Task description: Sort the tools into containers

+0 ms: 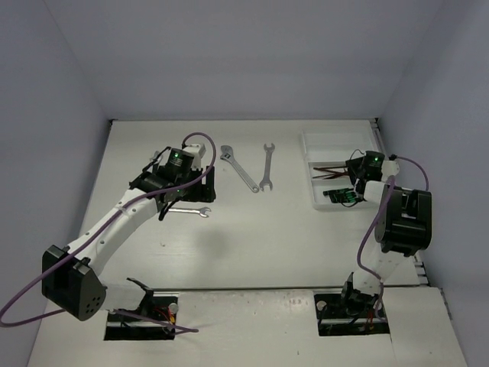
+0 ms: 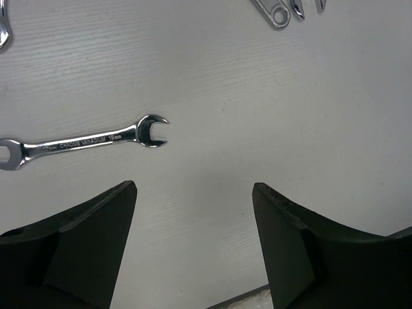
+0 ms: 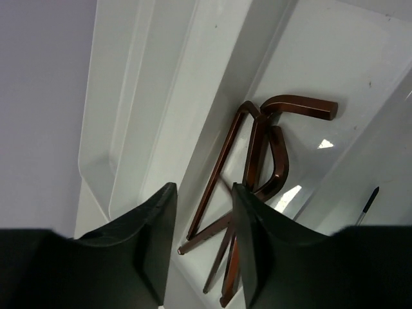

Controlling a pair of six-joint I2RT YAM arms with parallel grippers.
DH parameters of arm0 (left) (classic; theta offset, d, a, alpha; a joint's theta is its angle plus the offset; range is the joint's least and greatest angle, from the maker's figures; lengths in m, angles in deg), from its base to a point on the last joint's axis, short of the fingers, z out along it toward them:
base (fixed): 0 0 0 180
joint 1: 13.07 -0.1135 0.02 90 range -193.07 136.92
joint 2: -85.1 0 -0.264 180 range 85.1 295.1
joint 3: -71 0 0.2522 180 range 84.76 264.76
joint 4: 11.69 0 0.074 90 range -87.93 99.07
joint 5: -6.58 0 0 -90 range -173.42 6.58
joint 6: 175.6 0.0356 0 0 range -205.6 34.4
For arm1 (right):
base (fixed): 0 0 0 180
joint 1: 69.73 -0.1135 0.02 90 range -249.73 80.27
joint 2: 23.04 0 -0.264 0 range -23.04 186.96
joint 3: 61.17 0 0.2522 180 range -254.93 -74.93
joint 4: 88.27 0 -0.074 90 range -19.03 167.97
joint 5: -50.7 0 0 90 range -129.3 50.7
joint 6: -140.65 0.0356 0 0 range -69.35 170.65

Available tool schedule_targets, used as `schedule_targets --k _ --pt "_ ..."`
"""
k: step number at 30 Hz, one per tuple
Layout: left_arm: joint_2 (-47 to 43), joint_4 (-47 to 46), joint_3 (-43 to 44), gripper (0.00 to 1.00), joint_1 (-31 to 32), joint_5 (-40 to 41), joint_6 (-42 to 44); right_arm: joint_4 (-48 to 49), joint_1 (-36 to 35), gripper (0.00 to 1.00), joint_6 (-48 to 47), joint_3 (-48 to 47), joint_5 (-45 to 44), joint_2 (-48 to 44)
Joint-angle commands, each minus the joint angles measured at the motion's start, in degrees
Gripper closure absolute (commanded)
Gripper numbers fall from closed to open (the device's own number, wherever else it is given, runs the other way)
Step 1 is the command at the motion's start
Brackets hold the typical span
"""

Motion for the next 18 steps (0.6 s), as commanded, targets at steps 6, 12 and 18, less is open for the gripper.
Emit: schedule_targets --k 6,12,18 --pt "-0.57 0.68 0.59 0.3 -0.43 3.32 -1.02 -3.7 0.51 0.49 -6.07 -4.62 -2.85 -9.98" --pt "2.12 2.47 0.72 0.3 -1.27 6.18 -3.2 -8.54 -0.22 0.49 -13.01 -4.85 2.19 -19.7" --pt "8.72 3.69 3.04 0.31 -3.86 2.29 5.71 -11.7 -4.07 0.5 -23.4 -5.81 14.09 -23.88"
